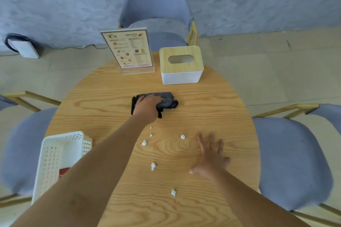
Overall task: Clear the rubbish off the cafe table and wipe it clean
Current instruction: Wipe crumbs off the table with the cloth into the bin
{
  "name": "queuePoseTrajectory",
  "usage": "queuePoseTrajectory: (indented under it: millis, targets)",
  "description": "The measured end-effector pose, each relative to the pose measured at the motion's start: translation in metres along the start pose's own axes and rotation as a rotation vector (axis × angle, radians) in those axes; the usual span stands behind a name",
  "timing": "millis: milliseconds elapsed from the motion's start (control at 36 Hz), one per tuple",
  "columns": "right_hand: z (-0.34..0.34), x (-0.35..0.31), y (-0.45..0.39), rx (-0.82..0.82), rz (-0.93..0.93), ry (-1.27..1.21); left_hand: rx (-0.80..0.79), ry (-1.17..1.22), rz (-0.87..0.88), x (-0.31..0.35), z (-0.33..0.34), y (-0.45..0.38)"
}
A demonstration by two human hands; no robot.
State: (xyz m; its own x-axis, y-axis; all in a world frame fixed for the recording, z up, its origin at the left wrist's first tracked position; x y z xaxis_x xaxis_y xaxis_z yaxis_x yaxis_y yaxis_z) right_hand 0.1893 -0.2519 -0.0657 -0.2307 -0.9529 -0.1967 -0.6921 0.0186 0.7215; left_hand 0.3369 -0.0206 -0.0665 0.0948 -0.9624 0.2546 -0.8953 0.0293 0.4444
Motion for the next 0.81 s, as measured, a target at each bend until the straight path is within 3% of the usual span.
queuePoseTrajectory:
  millis: [139,278,444,583,667,722,806]
  targets:
    - [-0.003,0.000,0.000,0.003,-0.012,0.013,-0.143,-0.066,0.128,0.002,0.017,0.032]
    - [-0.008,0.012,0.005,-0.013,-0.072,0.057,-0.389,-0.120,0.132,0.018,0.019,0.082]
    - [-0.033,0.022,0.012,0.000,-0.115,-0.165,-0.597,-0.030,0.140,0.021,0.013,0.126]
    - [-0.054,0.002,0.027,0.133,-0.306,-0.602,-0.371,0.068,0.054,0.026,-0.002,0.131]
    - [-0.063,-0.014,0.034,0.079,-0.413,-0.751,-0.196,0.040,0.080,0.047,-0.009,0.127]
    - [-0.065,-0.022,0.036,0.049,-0.461,-0.733,-0.147,0.062,0.135,0.066,-0.009,0.123]
    - [-0.062,-0.019,0.028,0.172,-0.490,-0.372,-0.081,-0.020,0.218,0.089,0.003,0.115]
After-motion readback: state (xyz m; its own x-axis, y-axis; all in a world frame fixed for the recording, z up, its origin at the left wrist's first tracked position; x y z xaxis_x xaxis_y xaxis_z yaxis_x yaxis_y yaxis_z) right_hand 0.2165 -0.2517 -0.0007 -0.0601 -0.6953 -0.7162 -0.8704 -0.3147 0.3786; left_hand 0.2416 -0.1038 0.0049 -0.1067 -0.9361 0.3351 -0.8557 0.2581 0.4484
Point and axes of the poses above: each hand's wrist, its own y-axis away from the middle knuckle, its own z-axis out of the palm, x = y × z, the point moved 1 cm from there along -y, towards the middle knuckle, and after that the axes turned 7 degrees about -z, right-handed, at the moved point
